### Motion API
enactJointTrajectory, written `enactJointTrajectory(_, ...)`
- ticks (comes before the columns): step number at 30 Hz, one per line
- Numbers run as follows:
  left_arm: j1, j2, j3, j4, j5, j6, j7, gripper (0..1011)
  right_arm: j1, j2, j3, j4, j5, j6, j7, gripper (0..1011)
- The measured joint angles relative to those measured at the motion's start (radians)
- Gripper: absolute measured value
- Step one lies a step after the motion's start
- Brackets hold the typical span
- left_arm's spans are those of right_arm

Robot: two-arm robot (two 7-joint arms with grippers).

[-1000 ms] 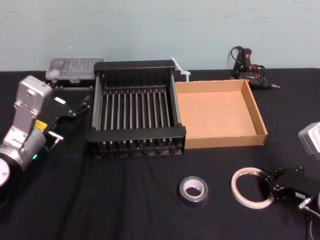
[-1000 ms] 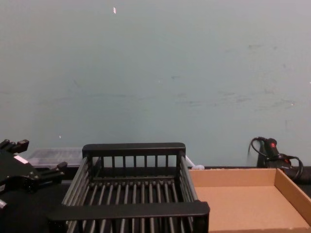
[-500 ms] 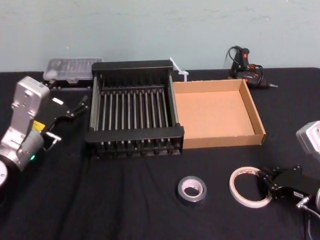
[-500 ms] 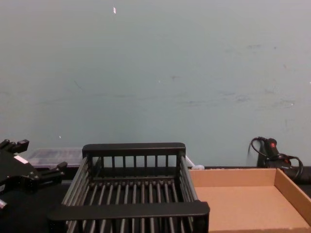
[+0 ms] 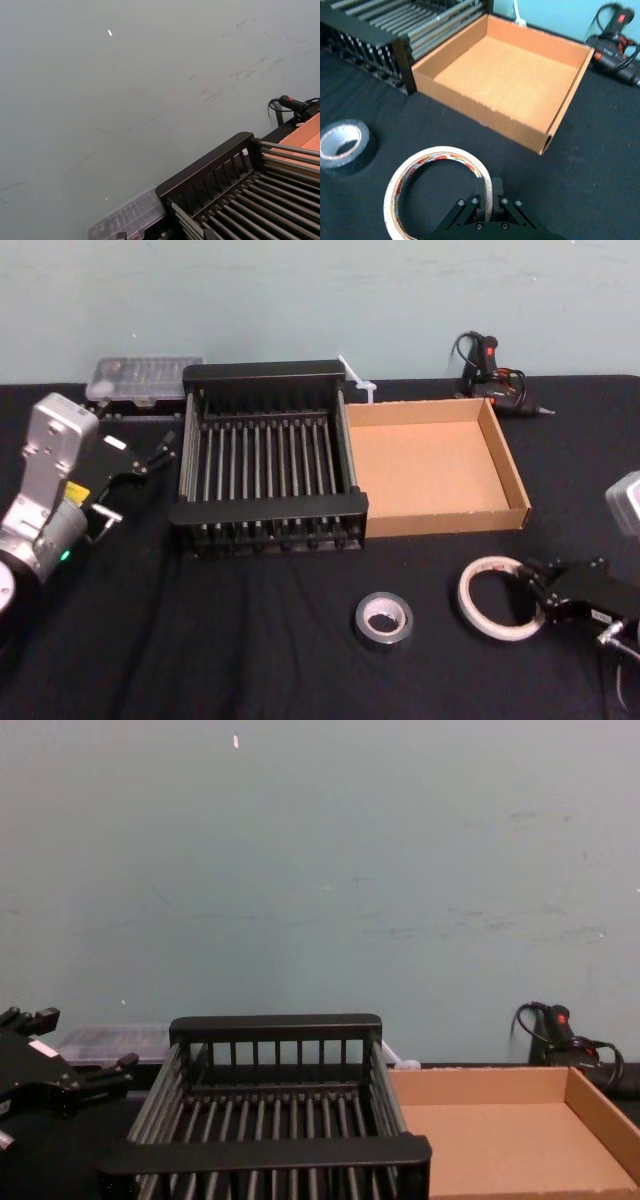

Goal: Pick up the white tape and place it into the black box , Pick up the silver tape and place it into the brown box.

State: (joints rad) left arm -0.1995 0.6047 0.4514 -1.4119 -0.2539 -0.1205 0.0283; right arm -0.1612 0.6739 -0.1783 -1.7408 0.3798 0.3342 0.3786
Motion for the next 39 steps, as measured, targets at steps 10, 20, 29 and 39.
enactJointTrajectory(10,0.000,0.000,0.000,0.000,0.000,0.000,0.000,1001,0.037,-0.021,0.014,-0.008,0.018,-0.024,-0.012,91)
enactJointTrajectory(20,0.000,0.000,0.000,0.000,0.000,0.000,0.000,1002,0.119,-0.062,-0.002,0.035,-0.005,-0.027,-0.049,91)
enactJointTrajectory(29,0.000,0.000,0.000,0.000,0.000,0.000,0.000,1001,0.208,-0.111,-0.025,0.105,-0.043,-0.025,-0.070,91)
enactJointTrajectory(39,0.000,0.000,0.000,0.000,0.000,0.000,0.000,1001,0.303,-0.170,-0.051,0.195,-0.081,-0.025,-0.072,91)
